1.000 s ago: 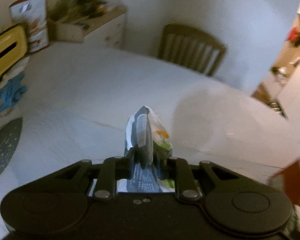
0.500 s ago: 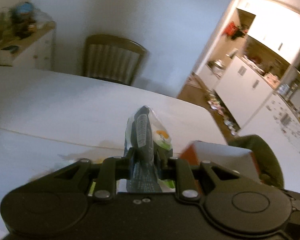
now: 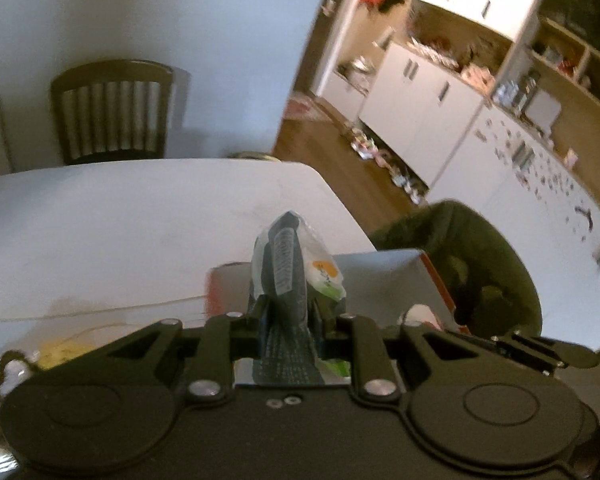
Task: Organize objects
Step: 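Carry both held items into red box and open both tools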
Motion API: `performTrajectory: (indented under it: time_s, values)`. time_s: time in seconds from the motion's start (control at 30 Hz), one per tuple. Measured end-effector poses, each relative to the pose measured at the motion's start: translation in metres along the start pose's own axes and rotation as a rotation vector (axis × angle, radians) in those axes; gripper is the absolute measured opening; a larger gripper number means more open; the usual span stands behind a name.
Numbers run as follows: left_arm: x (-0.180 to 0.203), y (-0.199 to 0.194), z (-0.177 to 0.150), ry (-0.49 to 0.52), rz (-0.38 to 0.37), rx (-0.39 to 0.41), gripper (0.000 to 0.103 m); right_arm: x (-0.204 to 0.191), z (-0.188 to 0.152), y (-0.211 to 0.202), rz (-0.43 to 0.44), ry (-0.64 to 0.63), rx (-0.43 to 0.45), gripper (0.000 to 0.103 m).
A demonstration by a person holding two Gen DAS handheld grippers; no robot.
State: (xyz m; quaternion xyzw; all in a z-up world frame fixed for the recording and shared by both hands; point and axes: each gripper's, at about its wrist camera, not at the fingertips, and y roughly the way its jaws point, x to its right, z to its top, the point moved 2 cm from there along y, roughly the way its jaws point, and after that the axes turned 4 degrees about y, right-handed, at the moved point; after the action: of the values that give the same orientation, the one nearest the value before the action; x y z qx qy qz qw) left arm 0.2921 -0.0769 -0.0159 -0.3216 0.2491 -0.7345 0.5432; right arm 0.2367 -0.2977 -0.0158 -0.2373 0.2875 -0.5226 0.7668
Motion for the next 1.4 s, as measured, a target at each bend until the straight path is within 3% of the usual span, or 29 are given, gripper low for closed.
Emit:
performTrajectory:
  time_s: [0.2, 0.53, 0.63, 1.0, 1.23, 1.4]
  values:
    - [0.033, 0.053, 0.005, 0.115, 0.021, -0.062, 0.021, 0.03, -0.002, 0.023, -0.07, -0.002, -0.036, 0.042]
    - [0.056, 0.126, -0.018, 0.267, 0.037, -0.208, 0.02, 0.047, -0.022, 0.076, -0.116, -0.099, -0.163, 0.042]
    - [0.055, 0.139, -0.025, 0.258, 0.029, -0.25, 0.02, 0.046, -0.031, 0.09, -0.123, -0.147, -0.21, 0.042]
    - [0.049, 0.156, -0.036, 0.255, 0.027, -0.308, 0.021, 0.056, -0.043, 0.114, -0.133, -0.146, -0.319, 0.045]
    - [0.043, 0.149, -0.038, 0.217, 0.025, -0.301, 0.031, 0.059, -0.038, 0.111, -0.113, -0.128, -0.314, 0.047]
    - [0.042, 0.137, -0.036, 0.202, 0.024, -0.274, 0.042, 0.06, -0.036, 0.099, -0.091, -0.12, -0.286, 0.057]
